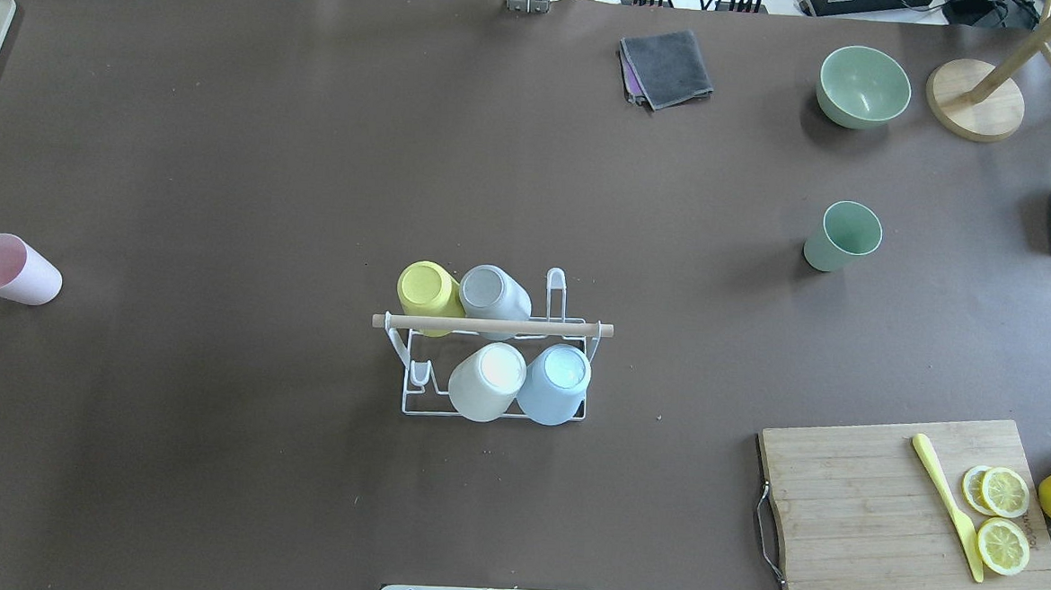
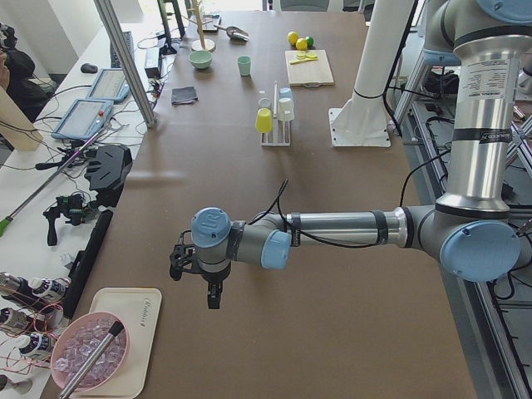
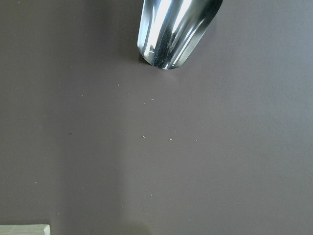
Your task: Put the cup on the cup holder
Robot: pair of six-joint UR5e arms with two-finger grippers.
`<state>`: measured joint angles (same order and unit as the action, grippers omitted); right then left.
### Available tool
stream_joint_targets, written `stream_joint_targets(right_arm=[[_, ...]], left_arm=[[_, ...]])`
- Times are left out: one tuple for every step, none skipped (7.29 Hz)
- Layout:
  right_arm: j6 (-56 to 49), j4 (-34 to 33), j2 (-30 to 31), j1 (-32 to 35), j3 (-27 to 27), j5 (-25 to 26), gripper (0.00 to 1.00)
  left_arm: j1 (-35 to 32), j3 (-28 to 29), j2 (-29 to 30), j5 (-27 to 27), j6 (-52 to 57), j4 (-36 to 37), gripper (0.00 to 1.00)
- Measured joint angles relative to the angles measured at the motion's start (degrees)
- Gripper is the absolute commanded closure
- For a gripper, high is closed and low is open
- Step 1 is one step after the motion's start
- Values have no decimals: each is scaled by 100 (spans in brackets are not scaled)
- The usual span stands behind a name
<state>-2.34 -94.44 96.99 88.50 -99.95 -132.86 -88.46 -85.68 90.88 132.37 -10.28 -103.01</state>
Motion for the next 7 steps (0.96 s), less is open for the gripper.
stream_joint_targets(right_arm=[[-9, 2, 2, 0, 3, -2, 0], [-16, 4, 11, 0, 2, -9, 0], [-19, 4, 23, 0, 6, -20, 0], [-6, 2, 30, 0, 15, -30, 0], [19, 0, 29, 0, 25, -35, 0], [30, 2, 10, 0, 32, -26, 0], [36, 5, -22, -2, 33, -13, 0]], left_arm=[[0, -3, 0, 1, 0, 0, 2], [-1, -7, 0, 5, 0, 0, 2], [-4, -8, 0, 7, 2, 0, 2], [-3, -10, 3, 6, 8, -2, 2], [0, -13, 11, 2, 13, -3, 2], [1, -11, 8, 0, 16, -2, 2], [-1, -11, -1, -2, 17, -1, 2]])
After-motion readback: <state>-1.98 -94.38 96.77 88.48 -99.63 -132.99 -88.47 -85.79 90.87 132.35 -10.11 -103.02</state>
